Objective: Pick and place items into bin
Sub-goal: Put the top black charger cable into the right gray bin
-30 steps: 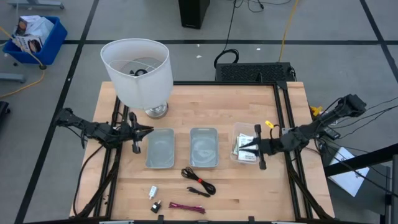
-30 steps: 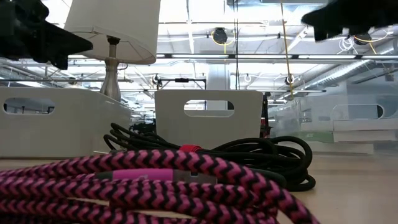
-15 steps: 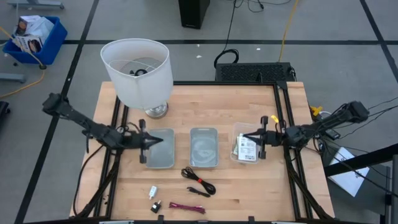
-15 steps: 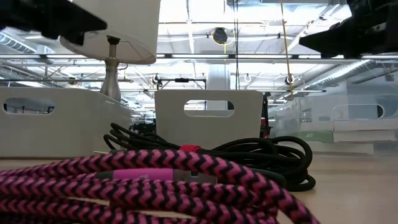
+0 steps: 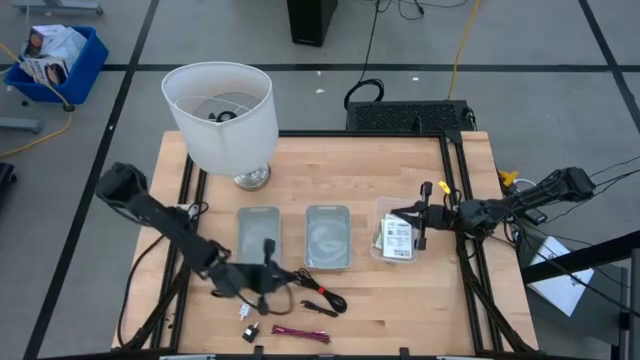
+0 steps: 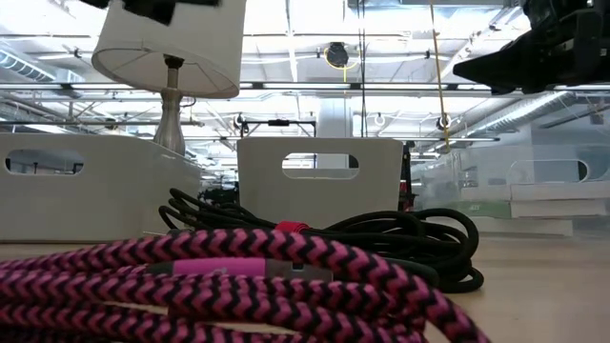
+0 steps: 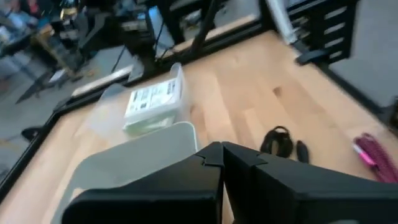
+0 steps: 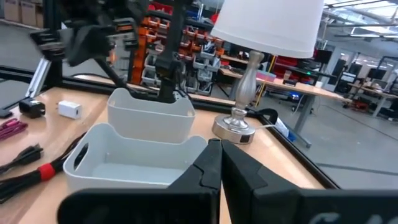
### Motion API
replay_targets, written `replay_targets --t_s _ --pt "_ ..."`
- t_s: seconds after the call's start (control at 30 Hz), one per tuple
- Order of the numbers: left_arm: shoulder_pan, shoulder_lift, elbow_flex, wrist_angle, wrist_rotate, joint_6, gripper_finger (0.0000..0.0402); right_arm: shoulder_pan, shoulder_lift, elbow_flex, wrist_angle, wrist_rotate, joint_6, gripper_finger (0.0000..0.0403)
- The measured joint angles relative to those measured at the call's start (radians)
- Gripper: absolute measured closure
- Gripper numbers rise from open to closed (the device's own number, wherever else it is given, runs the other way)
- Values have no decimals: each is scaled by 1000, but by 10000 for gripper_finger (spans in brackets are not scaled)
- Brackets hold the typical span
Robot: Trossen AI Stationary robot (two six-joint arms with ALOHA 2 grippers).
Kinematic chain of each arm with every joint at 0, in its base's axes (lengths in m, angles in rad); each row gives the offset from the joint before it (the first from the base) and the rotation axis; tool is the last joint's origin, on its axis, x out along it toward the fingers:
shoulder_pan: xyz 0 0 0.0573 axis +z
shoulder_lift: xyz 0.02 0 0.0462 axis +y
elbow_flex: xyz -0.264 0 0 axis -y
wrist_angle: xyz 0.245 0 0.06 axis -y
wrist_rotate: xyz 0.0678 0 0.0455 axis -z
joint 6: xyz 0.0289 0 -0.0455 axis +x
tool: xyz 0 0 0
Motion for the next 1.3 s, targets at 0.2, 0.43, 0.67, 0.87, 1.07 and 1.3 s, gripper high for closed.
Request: replay_targets --t_s 0.2,0.43,0.67,0.87,1.07,1.3 --pt "44 199 210 -241 11 -100 327 -20 -6 0 15 0 10 401" --pt "54 391 425 -296 91 -60 216 -26 -9 0 38 1 -1 400" --pt "93 526 599 -428 250 -77 210 -26 -10 1 52 -1 -19 399" --pt "126 563 629 -473 422 -116 244 -26 -10 1 50 -3 -21 399" --pt "127 564 629 -560 431 -115 264 -26 -10 1 52 -3 -20 399" --pt "129 564 629 -604 380 -122 241 -26 -10 1 52 -3 -11 399"
